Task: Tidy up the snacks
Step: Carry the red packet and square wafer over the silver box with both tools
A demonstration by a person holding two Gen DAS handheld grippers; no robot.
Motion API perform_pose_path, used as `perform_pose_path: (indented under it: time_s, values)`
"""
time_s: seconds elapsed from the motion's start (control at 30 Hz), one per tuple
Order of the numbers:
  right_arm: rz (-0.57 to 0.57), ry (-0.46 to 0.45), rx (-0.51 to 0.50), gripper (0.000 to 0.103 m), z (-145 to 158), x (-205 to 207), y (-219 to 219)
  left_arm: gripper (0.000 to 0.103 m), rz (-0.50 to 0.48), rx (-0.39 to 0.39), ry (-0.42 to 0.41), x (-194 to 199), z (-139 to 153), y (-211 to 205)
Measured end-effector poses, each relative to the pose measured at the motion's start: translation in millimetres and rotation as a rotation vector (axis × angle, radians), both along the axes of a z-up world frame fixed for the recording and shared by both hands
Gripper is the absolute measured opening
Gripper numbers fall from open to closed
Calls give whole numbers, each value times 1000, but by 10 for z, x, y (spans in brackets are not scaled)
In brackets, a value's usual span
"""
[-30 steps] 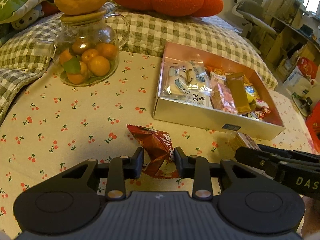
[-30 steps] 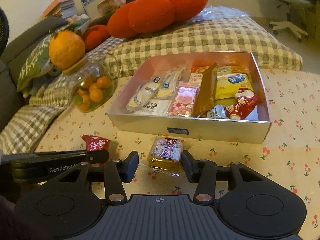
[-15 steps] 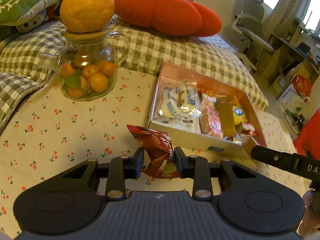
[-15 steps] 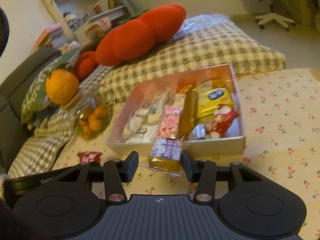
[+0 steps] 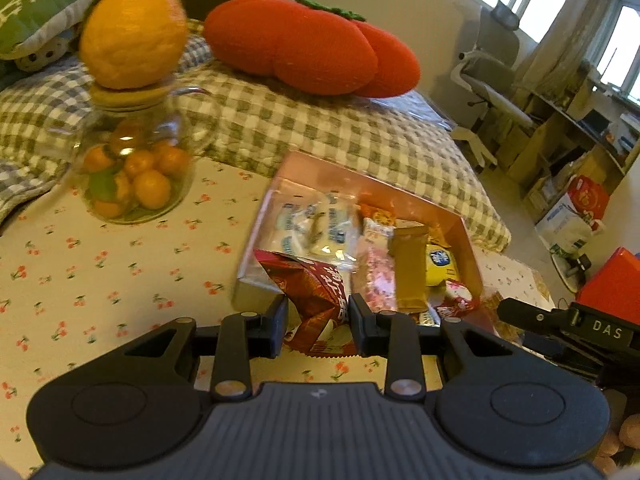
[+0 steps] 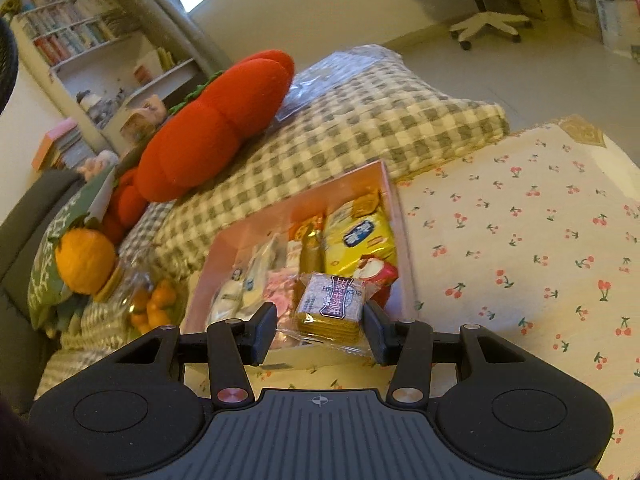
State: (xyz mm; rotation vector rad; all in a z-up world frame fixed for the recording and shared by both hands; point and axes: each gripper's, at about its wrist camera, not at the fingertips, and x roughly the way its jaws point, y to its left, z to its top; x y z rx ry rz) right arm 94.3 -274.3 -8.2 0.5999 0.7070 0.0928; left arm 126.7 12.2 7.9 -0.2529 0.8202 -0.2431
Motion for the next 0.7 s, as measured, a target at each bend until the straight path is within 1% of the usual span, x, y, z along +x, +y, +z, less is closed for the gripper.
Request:
perform_pose_path:
  time_s: [0.07,0.23,0.37,0.53,0.7]
  values:
    - [-3,8,6,46,-42,39,-30,29,-5,14,-3,55,-11,-58]
    - [-7,17,47,46,-117,126,-77,29,-8,9,18,273,-61,-186]
    - [-9,11,83,46,-156,183,-83,29,-24,39,16,435,-114,-331]
    - [-11,16,87,46,-217,260,-70,30,-39,57,20,618,-186,-465]
    - [-4,2,104,47,-233,294,-79,30,-63,69,1,775,-182,-587]
